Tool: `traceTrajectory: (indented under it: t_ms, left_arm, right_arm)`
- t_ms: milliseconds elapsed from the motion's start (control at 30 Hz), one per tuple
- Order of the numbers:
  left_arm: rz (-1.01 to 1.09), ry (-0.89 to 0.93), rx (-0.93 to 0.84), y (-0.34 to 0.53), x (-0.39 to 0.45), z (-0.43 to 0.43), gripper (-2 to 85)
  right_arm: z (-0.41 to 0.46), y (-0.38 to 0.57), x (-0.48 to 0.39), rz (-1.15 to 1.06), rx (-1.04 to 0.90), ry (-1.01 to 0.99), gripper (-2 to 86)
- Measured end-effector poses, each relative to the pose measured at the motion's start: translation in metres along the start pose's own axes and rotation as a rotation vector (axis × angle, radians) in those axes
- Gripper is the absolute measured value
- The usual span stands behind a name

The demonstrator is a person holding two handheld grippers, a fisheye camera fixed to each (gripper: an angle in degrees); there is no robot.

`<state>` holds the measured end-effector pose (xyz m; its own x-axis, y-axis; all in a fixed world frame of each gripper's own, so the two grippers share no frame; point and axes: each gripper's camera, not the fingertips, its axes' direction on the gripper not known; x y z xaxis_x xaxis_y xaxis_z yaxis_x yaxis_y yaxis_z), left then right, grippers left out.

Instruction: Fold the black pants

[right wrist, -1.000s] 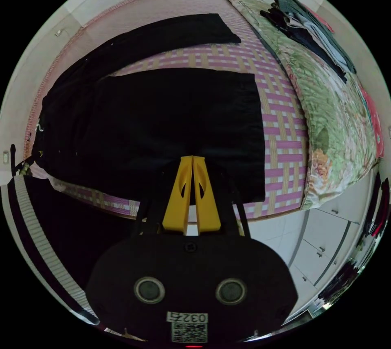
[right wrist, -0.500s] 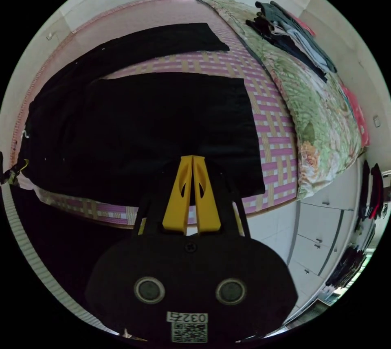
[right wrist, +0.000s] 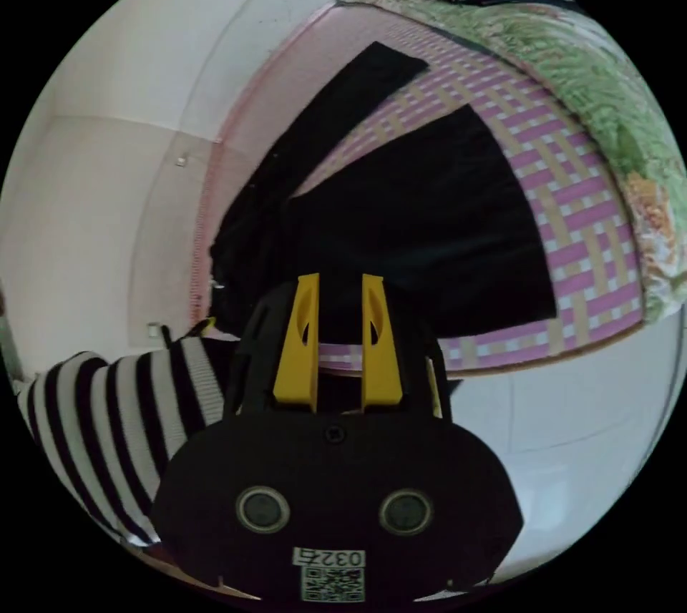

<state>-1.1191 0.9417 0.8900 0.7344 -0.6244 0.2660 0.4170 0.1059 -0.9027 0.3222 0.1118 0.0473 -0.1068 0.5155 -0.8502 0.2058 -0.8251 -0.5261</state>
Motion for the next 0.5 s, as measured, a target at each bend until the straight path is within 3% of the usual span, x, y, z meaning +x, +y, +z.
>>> traceTrajectory:
  t_ms: [133, 200, 333, 500]
  left_arm:
    - [0.088, 0.05, 0.009, -0.004, 0.021, 0.008, -0.9]
    - [0.094, 0.075, 0.024, -0.004, 0.025, 0.009, -0.9]
    - [0.121, 0.11, 0.053, -0.003, 0.03, 0.006, -1.0]
    - [0.107, 0.155, 0.091, 0.001, 0.022, -0.002, -0.9]
  right_arm:
    - [-0.017, -0.011, -0.009, -0.055, 0.018, -0.183, 7.3]
    - [-0.026, -0.016, -0.011, -0.053, 0.035, -0.254, 0.4]
    - [-0.05, -0.026, -0.027, -0.084, 0.095, -0.192, -0.8]
    - [-0.071, -0.033, -0.048, -0.201, 0.144, -0.255, -1.0]
